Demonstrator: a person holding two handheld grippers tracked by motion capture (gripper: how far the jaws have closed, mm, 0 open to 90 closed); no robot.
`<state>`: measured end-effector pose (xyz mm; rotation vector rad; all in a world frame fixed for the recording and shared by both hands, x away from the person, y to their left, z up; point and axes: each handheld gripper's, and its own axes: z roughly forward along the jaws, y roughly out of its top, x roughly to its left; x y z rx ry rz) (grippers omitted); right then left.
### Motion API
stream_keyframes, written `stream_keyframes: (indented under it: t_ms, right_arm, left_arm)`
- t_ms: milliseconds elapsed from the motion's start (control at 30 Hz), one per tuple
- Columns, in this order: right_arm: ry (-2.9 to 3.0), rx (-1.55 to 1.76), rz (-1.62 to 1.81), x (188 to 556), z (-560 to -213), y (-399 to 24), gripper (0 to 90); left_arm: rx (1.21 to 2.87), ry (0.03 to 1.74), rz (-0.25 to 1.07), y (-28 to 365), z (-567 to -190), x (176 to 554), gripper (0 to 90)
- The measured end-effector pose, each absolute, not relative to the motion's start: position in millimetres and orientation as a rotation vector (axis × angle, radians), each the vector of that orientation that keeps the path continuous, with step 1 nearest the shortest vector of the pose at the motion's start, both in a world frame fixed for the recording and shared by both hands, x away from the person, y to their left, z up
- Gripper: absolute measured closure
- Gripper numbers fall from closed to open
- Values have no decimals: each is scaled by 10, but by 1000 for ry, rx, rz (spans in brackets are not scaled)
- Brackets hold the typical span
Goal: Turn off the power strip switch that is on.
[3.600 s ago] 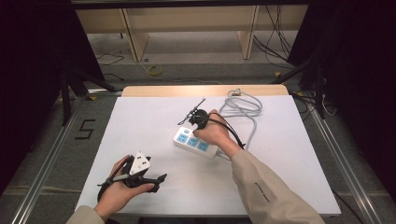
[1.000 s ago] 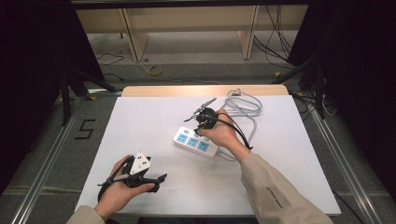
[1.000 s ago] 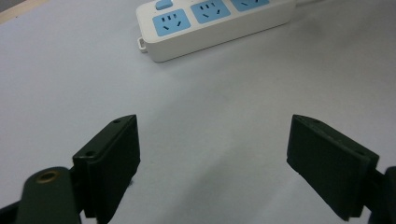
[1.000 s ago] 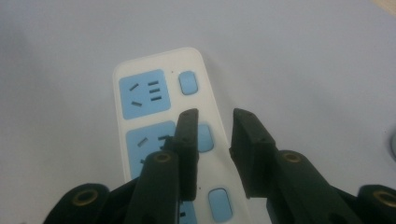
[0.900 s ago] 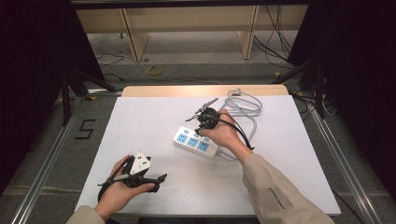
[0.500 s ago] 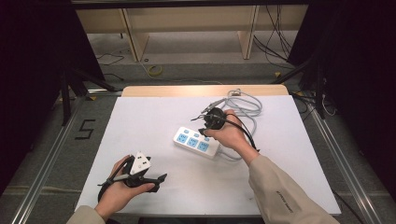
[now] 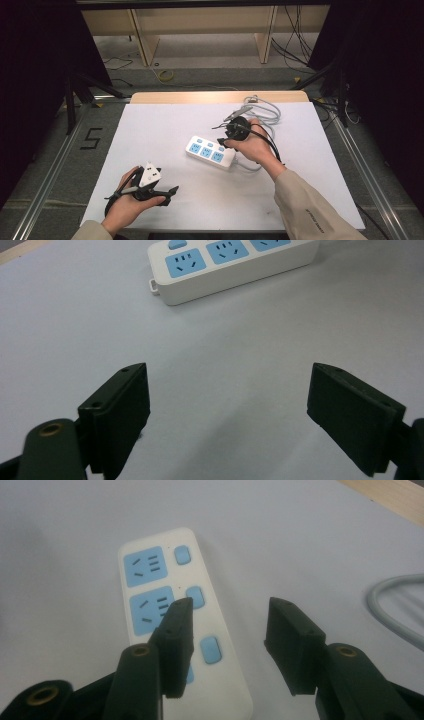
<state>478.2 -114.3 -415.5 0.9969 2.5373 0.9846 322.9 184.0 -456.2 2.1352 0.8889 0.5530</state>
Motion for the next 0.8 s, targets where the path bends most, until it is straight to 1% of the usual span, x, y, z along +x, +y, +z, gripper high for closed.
stream_keyframes:
  t_ms: [467, 800]
  right_arm:
    - [2514, 1061, 1001, 4690, -4187, -1403, 477]
    - [2483, 1086, 1008, 4597, -4178, -1625, 454]
  left_arm:
    - [2138, 895, 552, 1843, -4564, 3230, 168]
    - [2136, 899, 550, 1846, -4569, 3230, 168]
